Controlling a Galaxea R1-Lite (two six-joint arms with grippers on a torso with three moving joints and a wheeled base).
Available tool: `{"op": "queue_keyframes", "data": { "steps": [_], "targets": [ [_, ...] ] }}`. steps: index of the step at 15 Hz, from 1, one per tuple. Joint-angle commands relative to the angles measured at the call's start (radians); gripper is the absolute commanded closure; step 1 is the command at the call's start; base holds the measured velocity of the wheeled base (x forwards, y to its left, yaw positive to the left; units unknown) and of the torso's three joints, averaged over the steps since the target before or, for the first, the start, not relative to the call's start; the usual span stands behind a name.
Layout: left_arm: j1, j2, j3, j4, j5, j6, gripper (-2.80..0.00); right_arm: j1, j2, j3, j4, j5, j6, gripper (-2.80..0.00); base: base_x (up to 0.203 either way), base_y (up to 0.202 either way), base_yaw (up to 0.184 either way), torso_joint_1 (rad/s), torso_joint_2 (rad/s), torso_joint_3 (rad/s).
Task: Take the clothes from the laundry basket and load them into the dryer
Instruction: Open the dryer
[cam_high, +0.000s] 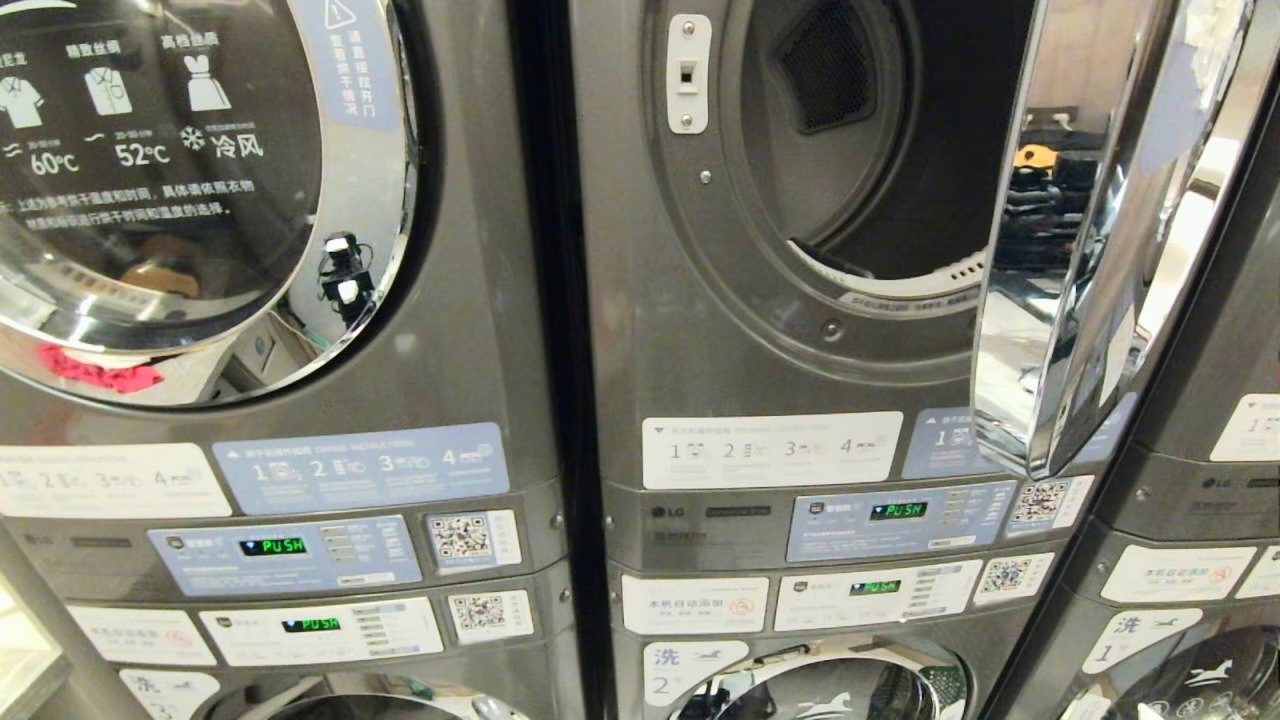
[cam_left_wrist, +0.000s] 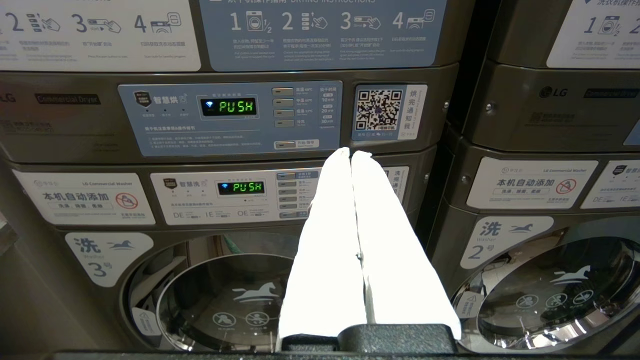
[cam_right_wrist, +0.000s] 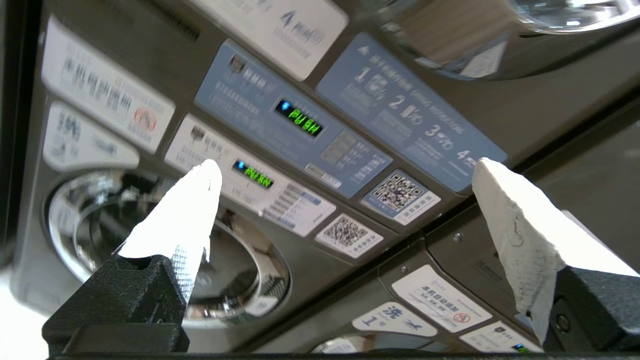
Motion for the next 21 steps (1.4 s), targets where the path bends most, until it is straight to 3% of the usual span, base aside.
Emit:
{"op": "queue_keyframes", "data": {
  "steps": [1, 5, 7, 12, 15, 18, 21],
  "targets": [
    [0.000, 0.000, 0.002, 0.000, 0.000, 0.000, 0.00, 0.000, -0.001, 0.006, 0.035, 0.012, -0.004, -2.80, 0.000, 0.000, 0.000, 0.000, 0.00, 0.000],
    [0.000, 0.000, 0.002, 0.000, 0.000, 0.000, 0.00, -0.022, -0.056, 0.019, 0.061, 0.042, -0.041, -2.80, 0.000, 0.000, 0.000, 0.000, 0.00, 0.000],
    [0.000, 0.000, 0.002, 0.000, 0.000, 0.000, 0.00, -0.181, -0.067, 0.025, 0.067, 0.151, -0.054, -2.80, 0.000, 0.000, 0.000, 0.000, 0.00, 0.000],
    [0.000, 0.000, 0.002, 0.000, 0.000, 0.000, 0.00, -0.784, -0.127, 0.097, 0.094, 0.737, -0.021, -2.80, 0.000, 0.000, 0.000, 0.000, 0.00, 0.000],
    [0.000, 0.000, 0.002, 0.000, 0.000, -0.001, 0.00, -1.045, -0.261, 0.150, 0.149, 1.029, 0.052, -2.80, 0.000, 0.000, 0.000, 0.000, 0.00, 0.000],
    [0.000, 0.000, 0.002, 0.000, 0.000, -0.001, 0.00, -1.175, -0.449, 0.149, 0.252, 1.096, 0.082, -2.80, 0.000, 0.000, 0.000, 0.000, 0.00, 0.000],
    [0.000, 0.000, 0.002, 0.000, 0.000, -0.001, 0.00, -1.219, -0.618, 0.154, 0.271, 1.098, 0.111, -2.80, 0.000, 0.000, 0.000, 0.000, 0.00, 0.000]
  ]
}}
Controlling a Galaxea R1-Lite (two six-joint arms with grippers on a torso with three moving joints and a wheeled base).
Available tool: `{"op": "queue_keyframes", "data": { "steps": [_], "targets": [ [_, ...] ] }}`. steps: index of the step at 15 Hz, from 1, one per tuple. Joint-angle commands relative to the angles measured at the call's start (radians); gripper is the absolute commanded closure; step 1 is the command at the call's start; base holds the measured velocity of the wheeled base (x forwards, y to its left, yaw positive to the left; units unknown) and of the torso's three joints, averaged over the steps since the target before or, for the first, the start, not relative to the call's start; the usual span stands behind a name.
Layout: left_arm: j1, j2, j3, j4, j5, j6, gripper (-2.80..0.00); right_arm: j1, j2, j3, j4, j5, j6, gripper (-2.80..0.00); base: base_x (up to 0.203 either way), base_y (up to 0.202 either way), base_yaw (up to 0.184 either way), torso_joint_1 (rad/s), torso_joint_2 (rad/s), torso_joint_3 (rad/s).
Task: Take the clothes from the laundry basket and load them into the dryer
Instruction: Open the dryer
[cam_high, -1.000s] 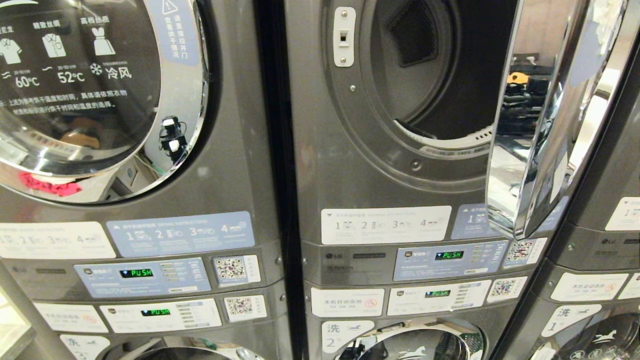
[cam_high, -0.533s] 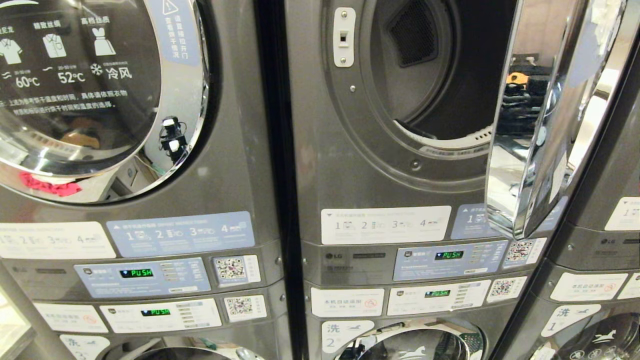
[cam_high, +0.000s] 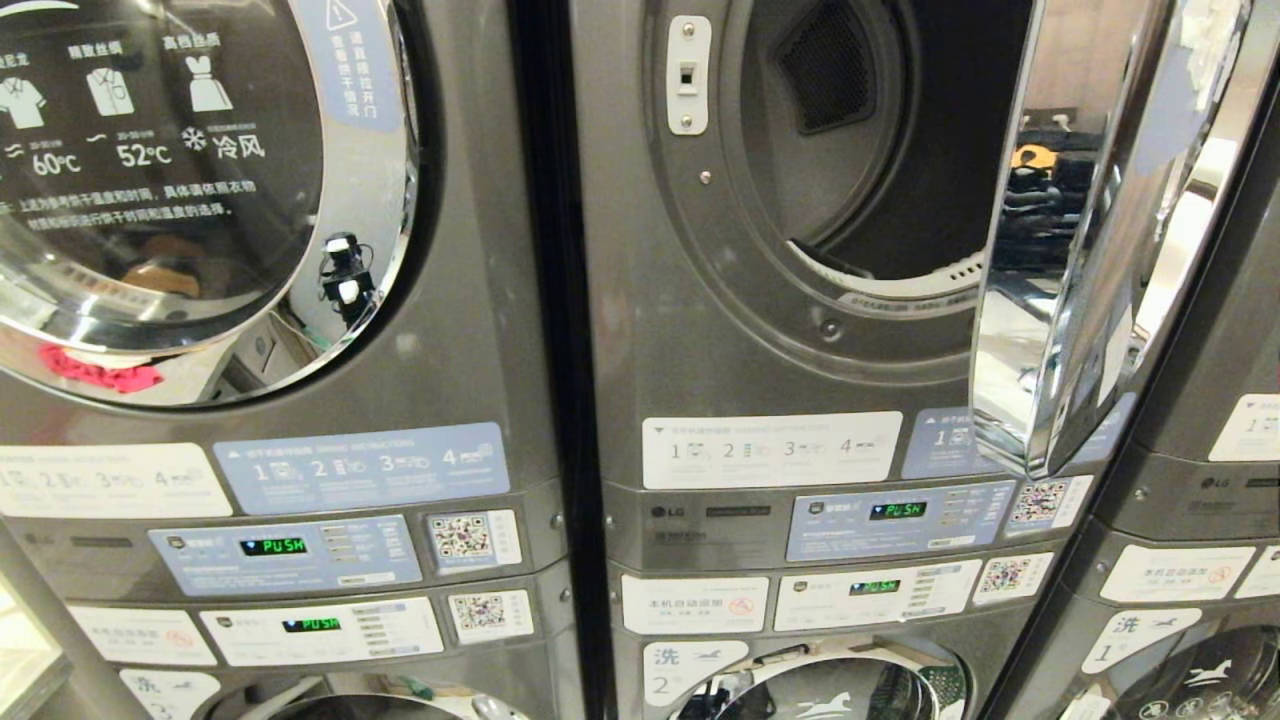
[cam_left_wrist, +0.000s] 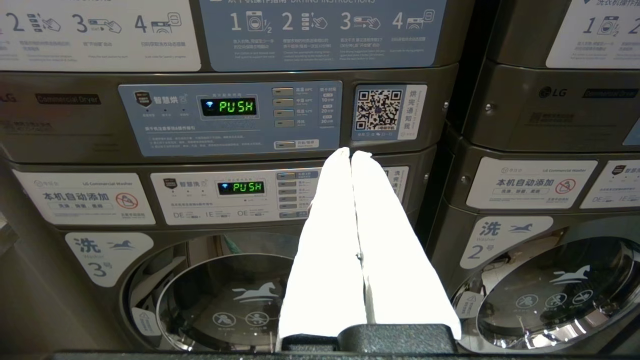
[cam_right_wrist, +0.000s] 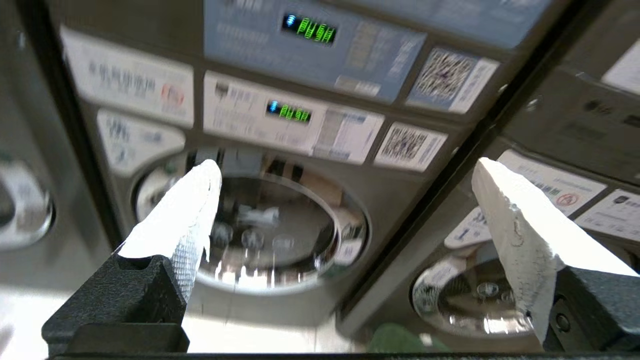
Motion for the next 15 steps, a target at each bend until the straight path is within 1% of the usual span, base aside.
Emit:
{"op": "queue_keyframes", "data": {
  "steps": [1, 2, 3, 6, 9, 11, 12, 13, 15],
  "targets": [
    [0.000, 0.000, 0.002, 0.000, 0.001, -0.001, 0.00, -0.017, -0.155, 0.010, 0.001, -0.002, 0.029, -2.80, 0.000, 0.000, 0.000, 0.000, 0.00, 0.000],
    [0.000, 0.000, 0.002, 0.000, 0.001, 0.001, 0.00, -0.020, -0.184, 0.016, 0.003, -0.018, 0.077, -2.80, 0.000, 0.000, 0.000, 0.000, 0.00, 0.000],
    [0.000, 0.000, 0.002, 0.000, 0.001, 0.000, 0.00, -0.021, -0.186, 0.018, 0.005, -0.036, 0.104, -2.80, 0.000, 0.000, 0.000, 0.000, 0.00, 0.000],
    [0.000, 0.000, 0.002, 0.000, 0.001, -0.001, 0.00, -0.021, -0.186, 0.018, 0.012, -0.038, 0.114, -2.80, 0.000, 0.000, 0.000, 0.000, 0.00, 0.000],
    [0.000, 0.000, 0.002, 0.000, 0.001, -0.001, 0.00, -0.021, -0.186, 0.019, 0.005, -0.035, 0.106, -2.80, 0.000, 0.000, 0.000, 0.000, 0.00, 0.000],
    [0.000, 0.000, 0.002, 0.000, 0.001, -0.001, 0.00, -0.021, -0.186, 0.020, 0.014, -0.040, 0.120, -2.80, 0.000, 0.000, 0.000, 0.000, 0.00, 0.000],
    [0.000, 0.000, 0.002, 0.000, 0.001, -0.001, 0.00, -0.021, -0.186, 0.020, 0.014, -0.038, 0.118, -0.39, 0.000, 0.000, 0.000, 0.000, 0.00, 0.000],
    [0.000, 0.000, 0.002, 0.000, 0.001, -0.001, 0.00, -0.021, -0.186, 0.020, 0.015, -0.036, 0.113, 0.00, 0.000, 0.000, 0.000, 0.000, 0.00, 0.000],
    [0.000, 0.000, 0.002, 0.000, 0.001, 0.000, 0.00, -0.021, -0.186, 0.020, 0.014, -0.041, 0.114, 0.00, 0.000, 0.000, 0.000, 0.000, 0.00, 0.000]
  ]
}}
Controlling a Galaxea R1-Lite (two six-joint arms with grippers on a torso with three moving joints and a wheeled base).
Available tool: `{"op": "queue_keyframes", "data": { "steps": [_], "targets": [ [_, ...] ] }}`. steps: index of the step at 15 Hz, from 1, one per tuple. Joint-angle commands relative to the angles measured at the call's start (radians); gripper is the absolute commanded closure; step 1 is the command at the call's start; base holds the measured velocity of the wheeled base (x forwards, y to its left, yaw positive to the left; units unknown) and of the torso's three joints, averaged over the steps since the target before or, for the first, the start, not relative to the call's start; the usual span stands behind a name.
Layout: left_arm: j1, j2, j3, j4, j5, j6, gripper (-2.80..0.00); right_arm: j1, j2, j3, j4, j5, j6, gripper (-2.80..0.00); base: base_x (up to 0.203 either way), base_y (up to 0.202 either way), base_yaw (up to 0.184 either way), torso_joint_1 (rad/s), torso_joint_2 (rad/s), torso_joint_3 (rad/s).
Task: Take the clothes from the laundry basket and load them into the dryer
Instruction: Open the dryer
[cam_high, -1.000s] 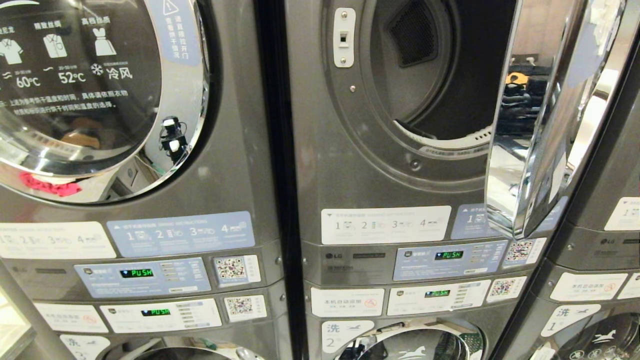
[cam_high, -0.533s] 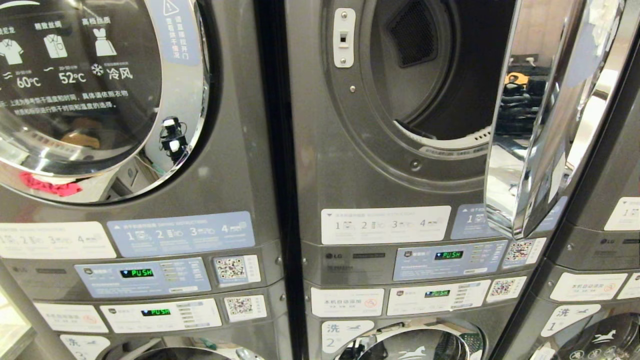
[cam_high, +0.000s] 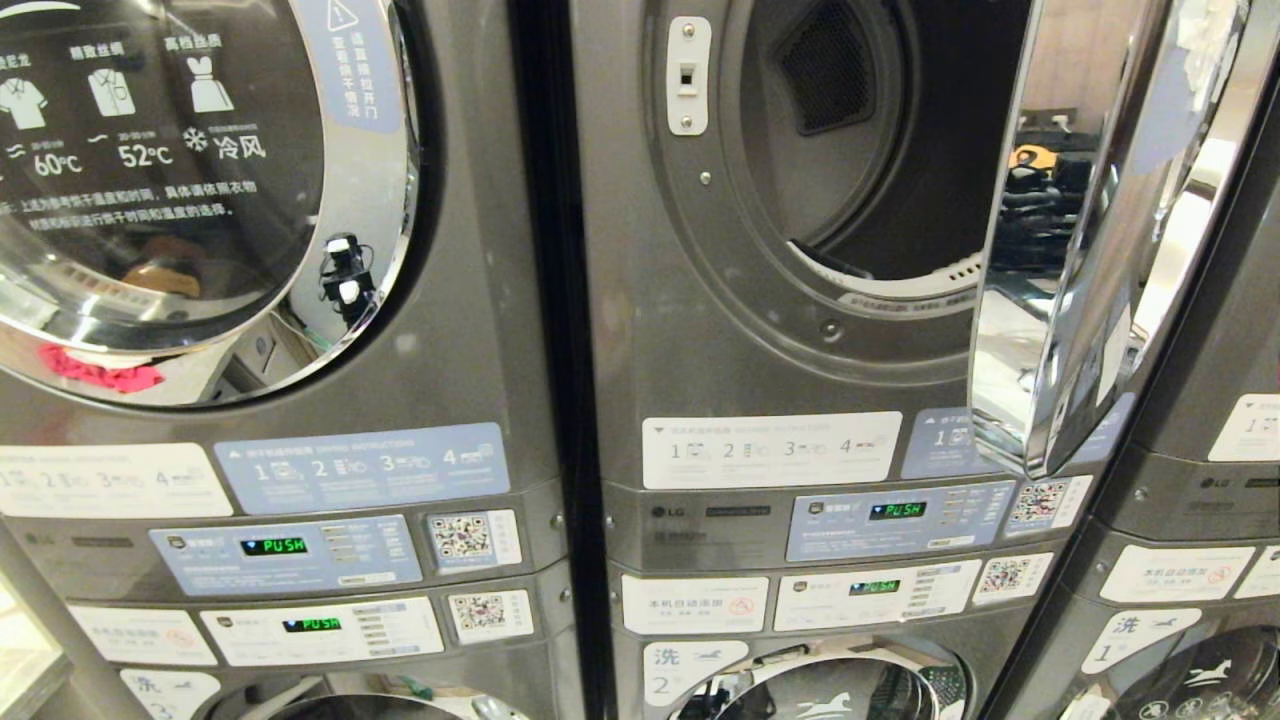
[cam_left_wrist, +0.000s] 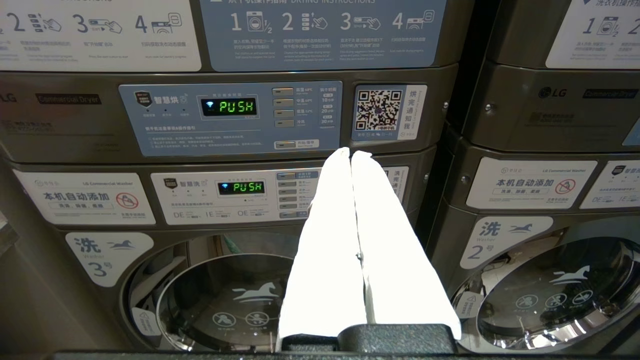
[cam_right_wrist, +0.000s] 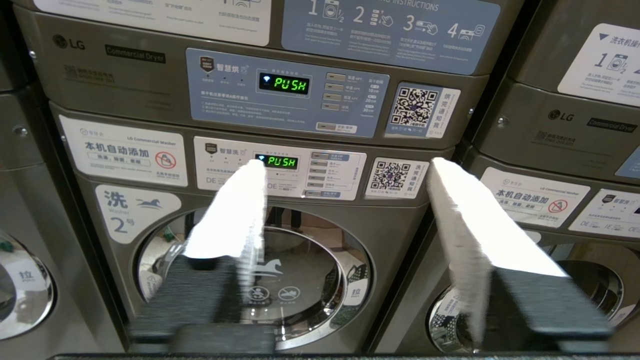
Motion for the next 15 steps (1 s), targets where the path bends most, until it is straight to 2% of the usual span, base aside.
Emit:
{"op": "queue_keyframes", "data": {
  "steps": [1, 15],
  "targets": [
    [0.000, 0.000, 0.002, 0.000, 0.000, 0.000, 0.00, 0.000, 0.000, 0.002, 0.004, -0.001, 0.003, 0.00, 0.000, 0.000, 0.000, 0.000, 0.00, 0.000],
    [0.000, 0.000, 0.002, 0.003, 0.002, 0.000, 0.00, 0.000, 0.000, 0.000, 0.002, 0.000, 0.001, 0.00, 0.000, 0.000, 0.000, 0.000, 0.00, 0.000]
  ]
}}
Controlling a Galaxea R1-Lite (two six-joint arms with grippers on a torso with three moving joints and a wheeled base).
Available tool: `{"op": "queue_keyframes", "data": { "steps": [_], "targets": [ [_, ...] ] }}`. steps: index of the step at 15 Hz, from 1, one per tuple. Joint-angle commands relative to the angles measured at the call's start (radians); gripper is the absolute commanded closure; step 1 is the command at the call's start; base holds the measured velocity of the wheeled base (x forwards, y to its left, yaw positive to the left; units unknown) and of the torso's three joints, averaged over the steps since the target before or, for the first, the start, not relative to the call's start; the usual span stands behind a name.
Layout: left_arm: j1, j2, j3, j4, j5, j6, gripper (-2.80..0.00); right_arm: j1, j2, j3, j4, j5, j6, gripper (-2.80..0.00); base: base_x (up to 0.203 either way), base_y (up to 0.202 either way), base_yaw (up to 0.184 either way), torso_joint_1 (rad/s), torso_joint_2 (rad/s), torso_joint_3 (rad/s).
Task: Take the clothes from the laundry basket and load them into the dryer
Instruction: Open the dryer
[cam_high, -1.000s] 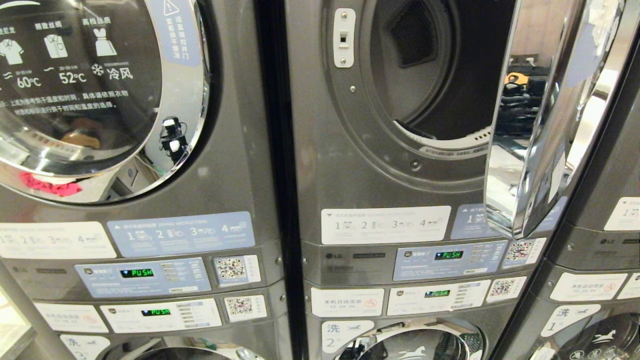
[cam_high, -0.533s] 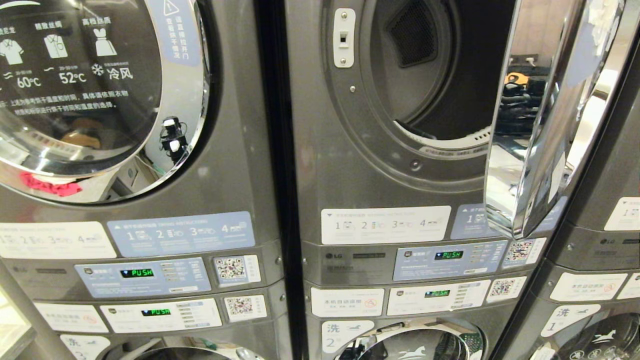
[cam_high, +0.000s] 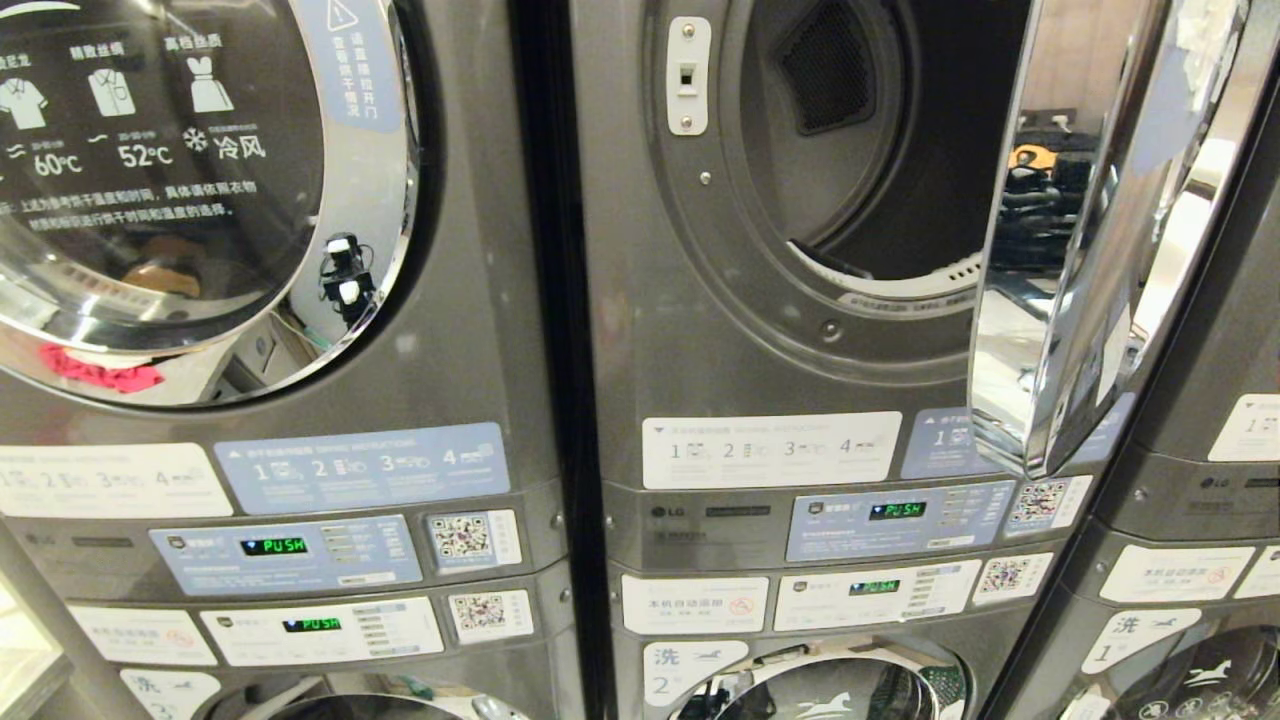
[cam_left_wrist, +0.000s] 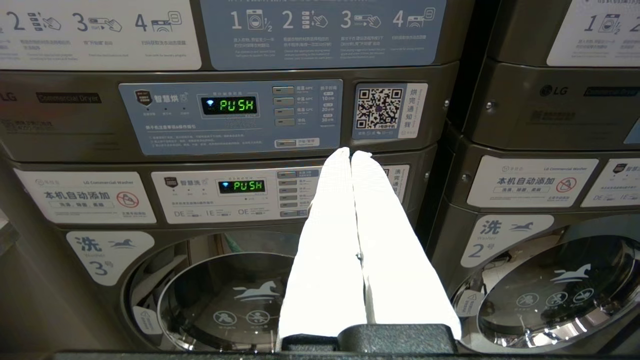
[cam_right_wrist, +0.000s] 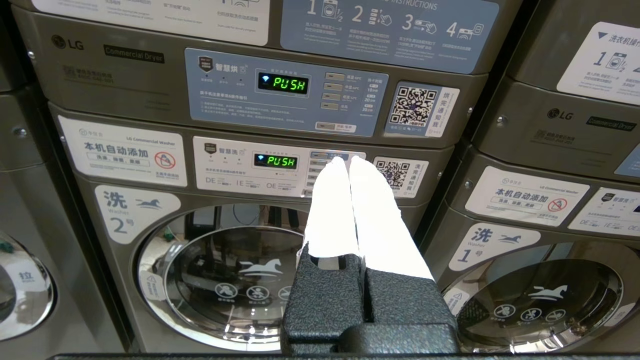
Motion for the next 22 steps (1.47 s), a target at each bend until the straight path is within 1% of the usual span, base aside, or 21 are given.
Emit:
{"op": "queue_keyframes", "data": {
  "steps": [1, 4, 7, 14, 22],
  "targets": [
    [0.000, -0.003, 0.002, -0.001, 0.001, 0.002, 0.00, 0.000, 0.000, 0.000, 0.000, 0.000, 0.002, 0.00, 0.000, 0.000, 0.000, 0.000, 0.00, 0.000],
    [0.000, -0.003, 0.002, -0.004, -0.001, 0.019, 0.00, 0.000, 0.000, 0.000, 0.000, 0.001, 0.004, 0.00, 0.000, 0.000, 0.000, 0.000, 0.00, 0.000],
    [0.000, -0.003, 0.002, -0.004, -0.001, -0.008, 0.00, 0.000, 0.000, 0.000, 0.000, 0.003, 0.002, 0.00, 0.000, 0.000, 0.000, 0.000, 0.00, 0.000],
    [0.000, -0.003, 0.002, -0.004, -0.001, -0.008, 0.00, 0.000, 0.000, 0.000, 0.000, 0.006, 0.002, 0.00, 0.000, -0.009, 0.001, 0.000, 0.00, 0.001],
    [0.000, -0.003, 0.002, -0.004, -0.001, -0.007, 0.00, 0.000, 0.000, 0.000, 0.000, 0.006, 0.002, 0.00, 0.000, -0.183, 0.003, 0.006, 0.00, 0.005]
  ]
}}
